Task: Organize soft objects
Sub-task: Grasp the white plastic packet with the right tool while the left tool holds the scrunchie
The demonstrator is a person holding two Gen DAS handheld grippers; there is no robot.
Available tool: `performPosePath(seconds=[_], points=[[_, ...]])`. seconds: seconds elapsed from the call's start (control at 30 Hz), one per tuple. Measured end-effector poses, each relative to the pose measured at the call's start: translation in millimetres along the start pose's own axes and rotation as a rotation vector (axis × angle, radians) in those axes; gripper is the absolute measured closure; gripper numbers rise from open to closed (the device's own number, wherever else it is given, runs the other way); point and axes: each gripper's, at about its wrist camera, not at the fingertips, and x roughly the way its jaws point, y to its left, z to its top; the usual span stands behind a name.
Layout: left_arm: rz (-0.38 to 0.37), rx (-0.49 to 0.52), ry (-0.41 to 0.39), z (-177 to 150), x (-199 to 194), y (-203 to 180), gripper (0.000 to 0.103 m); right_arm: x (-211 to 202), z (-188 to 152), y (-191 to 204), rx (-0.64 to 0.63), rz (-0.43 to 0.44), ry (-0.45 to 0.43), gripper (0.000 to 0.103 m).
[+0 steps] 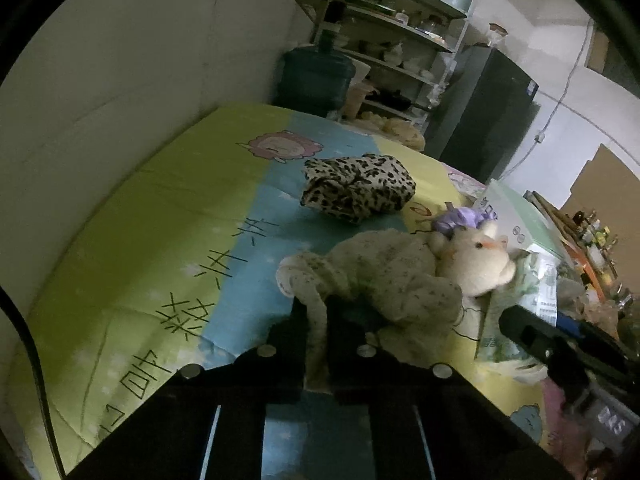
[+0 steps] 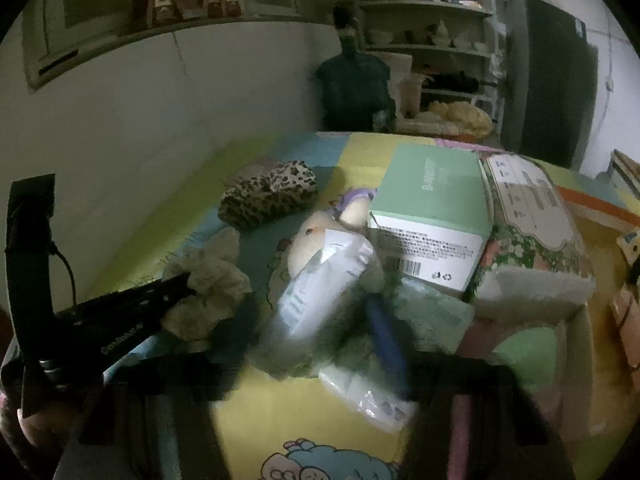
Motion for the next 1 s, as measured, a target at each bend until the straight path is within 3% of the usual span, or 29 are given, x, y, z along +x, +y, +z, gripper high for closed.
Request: performPosePath(seconds=[0.07,0.17,1.0], points=[[-0.013,-0.004,-0.009,-0.2,-1.6,-0.1,0.096,-1.8,-0.6,-2.1,0.012,0.01,0.002,0.07],[-0.033,-0.011,-0.028,-0.7,-5.3,-0.7,0.097,-5.7,-1.5,-3.3,0.018,0.025,-0.009,0.077],[-0.07,0.01,-0.138,8.8,-47.6,-19.6,0.097,-44.8,-0.5,1.8,-0.014,0.032,-0.102,0.08]])
